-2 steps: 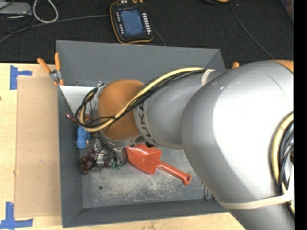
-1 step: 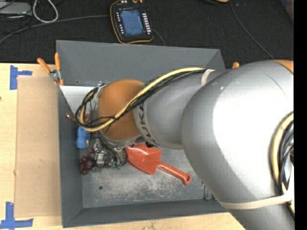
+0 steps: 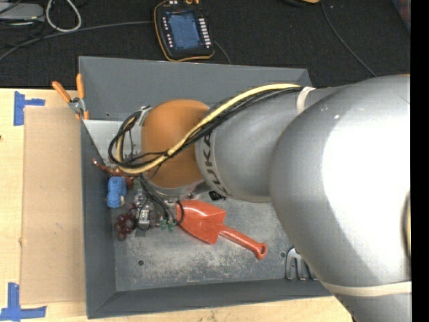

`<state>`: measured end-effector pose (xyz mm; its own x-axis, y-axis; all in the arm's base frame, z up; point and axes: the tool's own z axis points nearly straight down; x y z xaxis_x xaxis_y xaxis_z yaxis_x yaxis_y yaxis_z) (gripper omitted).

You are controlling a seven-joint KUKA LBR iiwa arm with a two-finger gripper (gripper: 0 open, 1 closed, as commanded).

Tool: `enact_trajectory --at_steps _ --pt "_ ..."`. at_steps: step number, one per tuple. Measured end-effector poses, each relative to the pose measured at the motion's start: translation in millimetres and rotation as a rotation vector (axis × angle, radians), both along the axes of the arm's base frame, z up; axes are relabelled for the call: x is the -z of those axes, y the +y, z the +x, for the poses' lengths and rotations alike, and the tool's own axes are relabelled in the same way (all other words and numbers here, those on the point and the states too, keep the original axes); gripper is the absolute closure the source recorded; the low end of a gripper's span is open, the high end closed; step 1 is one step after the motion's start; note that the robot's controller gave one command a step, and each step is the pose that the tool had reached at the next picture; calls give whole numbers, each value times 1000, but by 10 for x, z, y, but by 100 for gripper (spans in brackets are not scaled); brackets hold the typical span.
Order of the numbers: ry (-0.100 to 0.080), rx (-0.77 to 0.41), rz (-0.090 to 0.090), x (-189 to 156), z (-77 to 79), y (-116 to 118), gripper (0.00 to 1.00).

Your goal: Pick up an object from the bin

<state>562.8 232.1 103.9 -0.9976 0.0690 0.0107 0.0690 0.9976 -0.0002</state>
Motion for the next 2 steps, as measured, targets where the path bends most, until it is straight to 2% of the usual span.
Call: enact_trajectory --at_steps 1,2 --pt "-2 1 1 -262 8 2 100" --pt "-5 1 2 -342 17 2 100"
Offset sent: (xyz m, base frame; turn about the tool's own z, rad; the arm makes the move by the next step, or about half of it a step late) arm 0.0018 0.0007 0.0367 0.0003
